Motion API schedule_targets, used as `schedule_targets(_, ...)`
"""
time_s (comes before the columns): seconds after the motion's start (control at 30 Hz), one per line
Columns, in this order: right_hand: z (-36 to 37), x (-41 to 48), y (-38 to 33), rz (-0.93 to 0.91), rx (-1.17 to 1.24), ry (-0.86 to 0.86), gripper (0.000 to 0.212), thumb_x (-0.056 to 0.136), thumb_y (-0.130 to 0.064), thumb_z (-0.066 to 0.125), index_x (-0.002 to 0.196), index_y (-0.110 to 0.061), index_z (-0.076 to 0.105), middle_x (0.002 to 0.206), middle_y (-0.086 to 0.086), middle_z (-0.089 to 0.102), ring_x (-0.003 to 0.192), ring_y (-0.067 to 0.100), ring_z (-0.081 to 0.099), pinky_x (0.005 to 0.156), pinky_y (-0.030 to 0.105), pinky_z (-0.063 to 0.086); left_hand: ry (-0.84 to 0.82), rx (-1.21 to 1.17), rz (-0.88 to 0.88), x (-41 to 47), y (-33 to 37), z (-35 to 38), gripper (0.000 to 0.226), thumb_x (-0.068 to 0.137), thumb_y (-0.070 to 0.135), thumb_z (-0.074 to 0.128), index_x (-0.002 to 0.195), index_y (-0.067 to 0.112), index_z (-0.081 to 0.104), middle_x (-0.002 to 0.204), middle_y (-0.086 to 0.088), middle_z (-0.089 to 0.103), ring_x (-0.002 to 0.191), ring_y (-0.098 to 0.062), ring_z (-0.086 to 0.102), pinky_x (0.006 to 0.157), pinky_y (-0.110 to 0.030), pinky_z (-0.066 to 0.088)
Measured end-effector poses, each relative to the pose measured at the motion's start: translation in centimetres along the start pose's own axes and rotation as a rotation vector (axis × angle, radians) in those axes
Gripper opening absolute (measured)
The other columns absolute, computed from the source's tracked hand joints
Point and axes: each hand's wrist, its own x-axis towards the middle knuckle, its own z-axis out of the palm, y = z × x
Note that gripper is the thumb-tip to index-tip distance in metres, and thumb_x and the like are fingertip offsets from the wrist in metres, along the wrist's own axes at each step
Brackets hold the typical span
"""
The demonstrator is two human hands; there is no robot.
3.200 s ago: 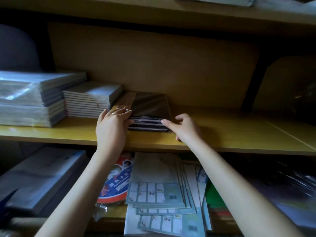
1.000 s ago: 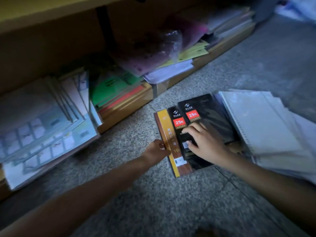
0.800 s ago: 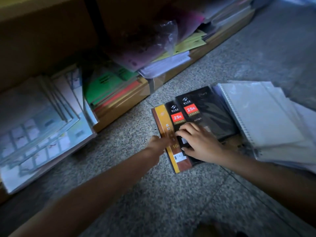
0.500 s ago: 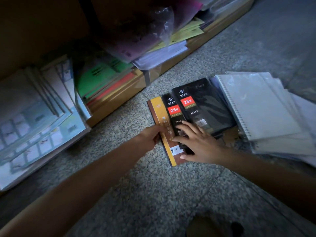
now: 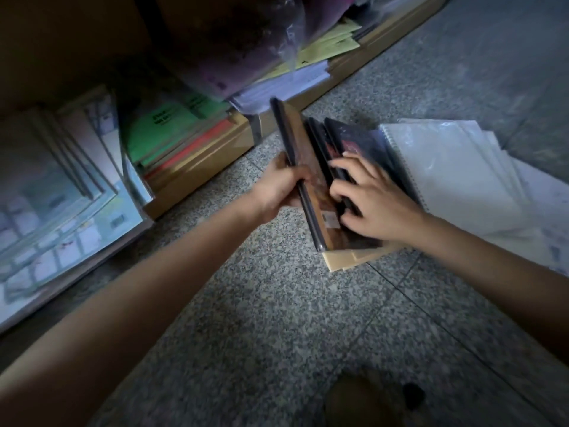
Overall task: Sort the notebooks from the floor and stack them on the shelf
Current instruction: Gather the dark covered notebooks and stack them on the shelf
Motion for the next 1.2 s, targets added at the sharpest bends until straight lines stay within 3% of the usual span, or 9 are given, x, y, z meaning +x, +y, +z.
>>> schedule_targets(0.4, 4.5, 0.5, -1.7, -0.031, -0.128, -0.369, 0.032, 0.091, -0.044, 0.046, 0.122, -0.038, 0.050, 0.156, -0.005, 0.007, 0.145, 0.020, -0.008, 0.117, 0.047, -0.002, 0.286, 0.178, 0.164, -8.6, 3.2, -10.6, 0.021, 0.070, 0.002, 0.059, 0.086, 0.014, 0.054, 0.060, -0.002, 0.060, 0.043, -0.008, 0.057, 0.042, -0.019, 0.047)
schedule_targets(0.57, 6.0, 0.8, -2.5, 0.027, -0.070, -0.392, 0.038, 0.089, -0.034, 0.052, 0.126, -0.031, 0.048, 0.154, -0.003, 0.017, 0.143, 0.019, 0.009, 0.115, 0.036, -0.001, 0.305, 0.198, 0.170, -13.6, 2.7, -13.9, 0.023, 0.068, 0.002, 0.060, 0.084, 0.019, 0.058, 0.061, 0.001, 0.066, 0.049, -0.011, 0.062, 0.045, -0.020, 0.050)
schedule_targets(0.63, 5.1, 1.1, -3.0, -0.017, -0.056, -0.314, 0.038, 0.089, -0.033, 0.053, 0.127, -0.031, 0.049, 0.146, -0.005, 0.032, 0.139, 0.017, 0.019, 0.112, 0.032, 0.005, 0.327, 0.204, 0.137, -15.1, 2.7, -14.7, 0.022, 0.068, 0.005, 0.062, 0.082, 0.021, 0.056, 0.068, -0.012, 0.065, 0.054, -0.023, 0.063, 0.046, -0.022, 0.049)
schedule_targets(0.73, 2.9, 1.8, -5.3, 0.084, 0.308, -0.253, 0.033, 0.092, -0.044, 0.049, 0.123, -0.032, 0.051, 0.133, -0.010, 0.048, 0.127, 0.010, 0.039, 0.108, 0.031, 0.027, 0.328, 0.183, 0.116, -17.4, 3.4, -14.9, 0.024, 0.068, 0.008, 0.064, 0.085, 0.025, 0.056, 0.082, -0.027, 0.061, 0.064, -0.037, 0.058, 0.059, -0.035, 0.048)
schedule_targets(0.83, 0.1, 2.6, -9.7, 0.224, 0.929, -0.352, 0.041, 0.084, -0.063, 0.045, 0.111, -0.033, 0.053, 0.119, -0.010, 0.059, 0.111, 0.005, 0.054, 0.105, 0.035, 0.040, 0.335, 0.094, 0.157, -19.1, 4.9, -15.1, 0.025, 0.081, 0.000, 0.058, 0.099, 0.015, 0.051, 0.068, -0.015, 0.064, 0.051, -0.027, 0.060, 0.045, -0.028, 0.050)
schedule_targets(0.97, -3.0, 3.2, -15.4, 0.149, 1.220, -0.423, 0.040, 0.081, -0.054, 0.050, 0.108, -0.024, 0.056, 0.103, -0.018, 0.065, 0.094, -0.003, 0.060, 0.079, 0.013, 0.048, 0.389, -0.019, 0.308, -21.7, 8.4, -15.8, 0.021, 0.087, 0.001, 0.048, 0.103, 0.016, 0.048, 0.061, -0.003, 0.060, 0.044, -0.014, 0.057, 0.041, -0.017, 0.045)
schedule_targets(1.07, -5.5, 4.6, -18.7, 0.056, 1.342, -0.412, 0.046, 0.073, -0.057, 0.067, 0.103, -0.022, 0.066, 0.098, -0.003, 0.073, 0.089, 0.011, 0.068, 0.071, 0.023, 0.054, 0.457, -0.091, 0.423, -24.2, 11.5, -16.7, 0.022, 0.088, 0.006, 0.049, 0.107, 0.017, 0.050, 0.063, 0.000, 0.063, 0.049, -0.011, 0.060, 0.043, -0.018, 0.048)
schedule_targets(1.13, -8.1, 6.2, -20.5, -0.009, 1.438, -0.337, 0.056, 0.062, -0.059, 0.076, 0.097, -0.016, 0.066, 0.078, 0.012, 0.072, 0.060, 0.023, 0.068, 0.049, 0.026, 0.051, 0.498, -0.144, 0.440, -25.5, 13.5, -17.6, 0.027, 0.088, 0.011, 0.051, 0.114, 0.013, 0.052, 0.066, -0.001, 0.066, 0.052, -0.012, 0.063, 0.045, -0.021, 0.051)
schedule_targets(1.2, -10.8, 8.3, -22.2, 0.013, 1.513, -0.179, 0.066, 0.057, -0.056, 0.080, 0.106, -0.019, 0.057, 0.078, 0.008, 0.071, 0.045, 0.021, 0.060, 0.037, 0.021, 0.042, 0.541, -0.232, 0.397, -26.7, 15.2, -18.9, 0.027, 0.089, 0.014, 0.051, 0.115, 0.009, 0.055, 0.069, -0.006, 0.067, 0.052, -0.014, 0.065, 0.047, -0.024, 0.054)
